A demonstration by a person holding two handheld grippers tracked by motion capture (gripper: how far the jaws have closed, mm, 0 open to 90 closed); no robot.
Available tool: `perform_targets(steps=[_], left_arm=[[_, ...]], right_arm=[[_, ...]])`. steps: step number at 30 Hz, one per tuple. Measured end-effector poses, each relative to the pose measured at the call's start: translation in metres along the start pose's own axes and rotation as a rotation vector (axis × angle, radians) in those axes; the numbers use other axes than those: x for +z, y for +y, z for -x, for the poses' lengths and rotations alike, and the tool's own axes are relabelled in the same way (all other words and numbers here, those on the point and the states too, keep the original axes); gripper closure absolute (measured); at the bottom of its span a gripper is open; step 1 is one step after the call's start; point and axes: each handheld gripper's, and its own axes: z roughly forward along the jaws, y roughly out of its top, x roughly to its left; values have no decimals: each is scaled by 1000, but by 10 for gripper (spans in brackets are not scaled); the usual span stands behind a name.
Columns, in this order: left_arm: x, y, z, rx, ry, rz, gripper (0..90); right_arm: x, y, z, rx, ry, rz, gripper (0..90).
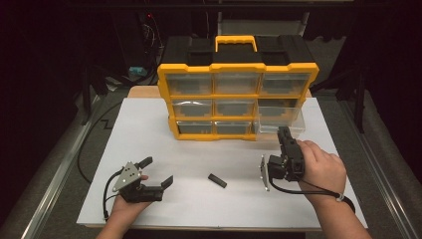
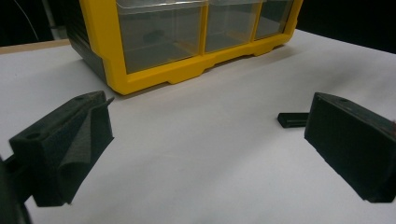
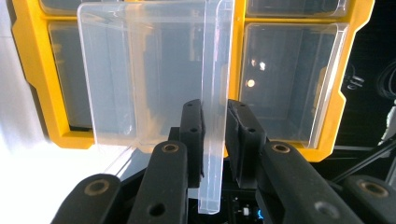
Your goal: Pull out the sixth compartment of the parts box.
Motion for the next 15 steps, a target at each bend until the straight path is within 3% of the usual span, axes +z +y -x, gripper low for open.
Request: perform_targets(steps=[3,5,7,15], left_arm=[[0,0,0,3,0,-2,21],[0,0,0,0,1,3,21],[0,0,0,-1,1,3,21],[0,0,0,-1,2,2,21]], right_arm=[[-1,-2,-1,19,9,-14,785],[-1,-3,1,-7,-4,-2,785],[-1,-4,0,10,-1,-3,785],[-1,-5,1,0,0,-8,785]])
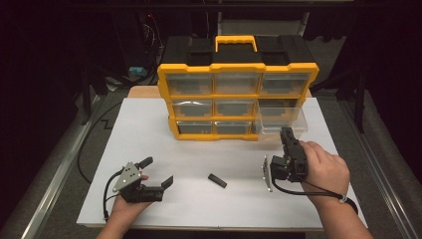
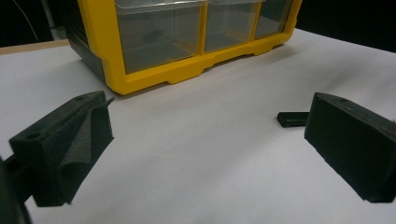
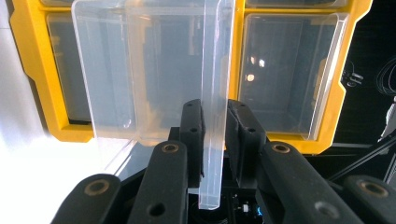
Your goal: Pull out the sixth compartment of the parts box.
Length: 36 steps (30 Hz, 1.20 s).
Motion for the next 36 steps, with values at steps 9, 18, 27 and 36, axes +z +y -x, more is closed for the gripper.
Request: perform_targets(steps=[9,18,27,36], left_arm=[[0,0,0,3,-1,-2,21],[0,0,0,4,-2,-4,21],[-1,0,0,1,1,-1,21],[-1,1,-1,0,0,-1,21]], right_arm=[[-2,-1,0,0,3,-5,785],[-3,0,-3,0,-11,-2,782],[-3,-1,-1,-1,9,-8,760],[-14,3,-4,37,44,14,631]])
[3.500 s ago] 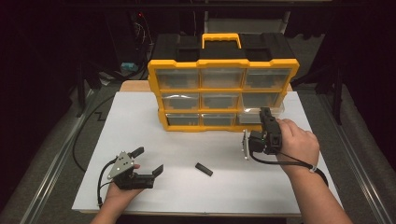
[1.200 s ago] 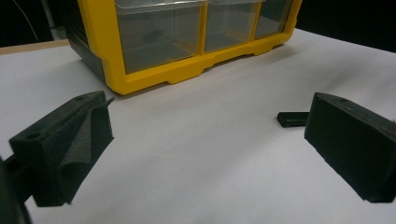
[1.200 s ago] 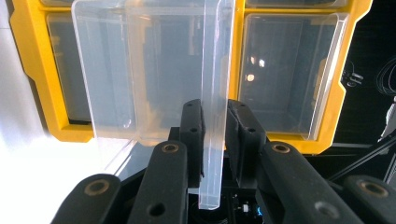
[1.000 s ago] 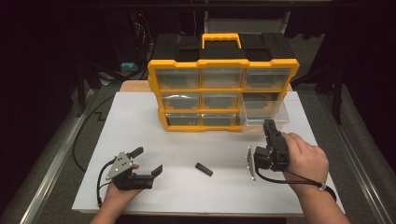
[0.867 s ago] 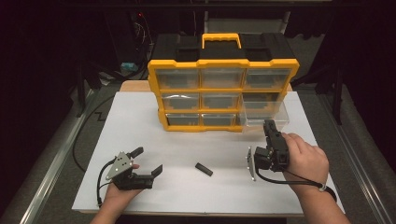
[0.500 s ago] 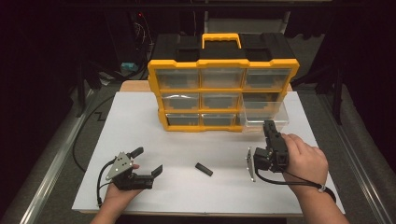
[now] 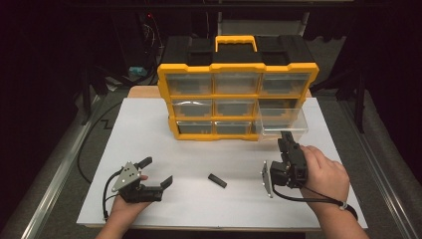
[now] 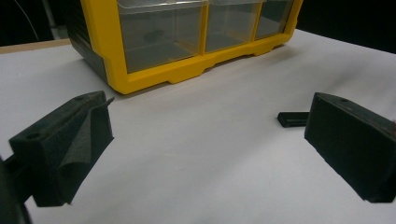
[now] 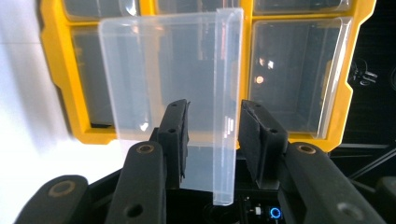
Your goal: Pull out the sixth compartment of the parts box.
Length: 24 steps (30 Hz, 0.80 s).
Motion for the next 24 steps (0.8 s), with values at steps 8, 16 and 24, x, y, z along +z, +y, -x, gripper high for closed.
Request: perform_targets(steps=[8,16,24], left_arm=[[-1,1,0,0,1,4,21],[-2,1,0,4,0,3,21],[-1,1,0,4,0,3,21]], right_arm=[[-7,4,-14,14,34,17,614],[-7,7,-31,3,66,29,606],[-5,11,-54,3,102,35,598]])
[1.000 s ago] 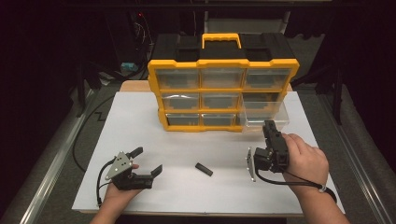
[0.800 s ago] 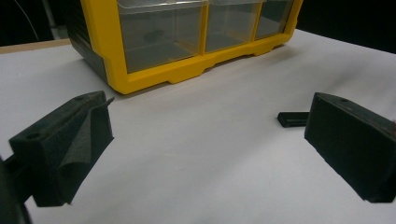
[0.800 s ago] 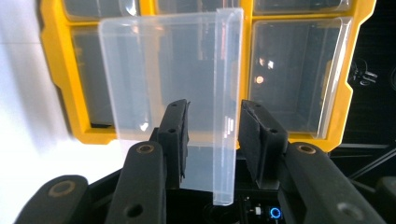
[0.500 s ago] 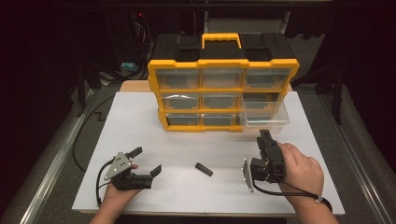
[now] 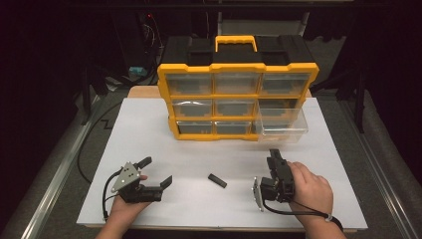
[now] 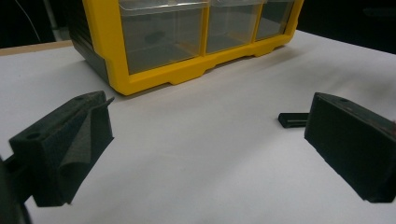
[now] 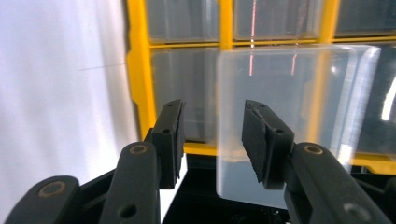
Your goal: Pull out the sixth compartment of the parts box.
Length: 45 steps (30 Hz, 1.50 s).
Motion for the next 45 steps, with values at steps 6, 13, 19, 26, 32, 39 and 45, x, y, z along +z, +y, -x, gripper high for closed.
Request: perform_targets(steps=[6,13,19,26,32,39,45], left_arm=[[0,0,0,-2,1,3,21],[0,1,0,-6,2,6,21],[0,1,0,-8,2,7,21],[-1,2,-1,-12,3,11,21],[0,1,-1,-7,7,9,21],[0,1,-1,-5,8,8,21],[-1,1,-2,-5,6,10,21]], right_arm=[[4,3,-16,-3,22,6,593],[7,5,-34,6,49,4,591],[9,5,-49,-2,71,6,586],[9,-2,-56,18,86,-1,565],[6,-9,-54,12,96,-8,511],[8,-12,-52,31,118,-5,405],[7,-13,-49,41,110,-7,309]])
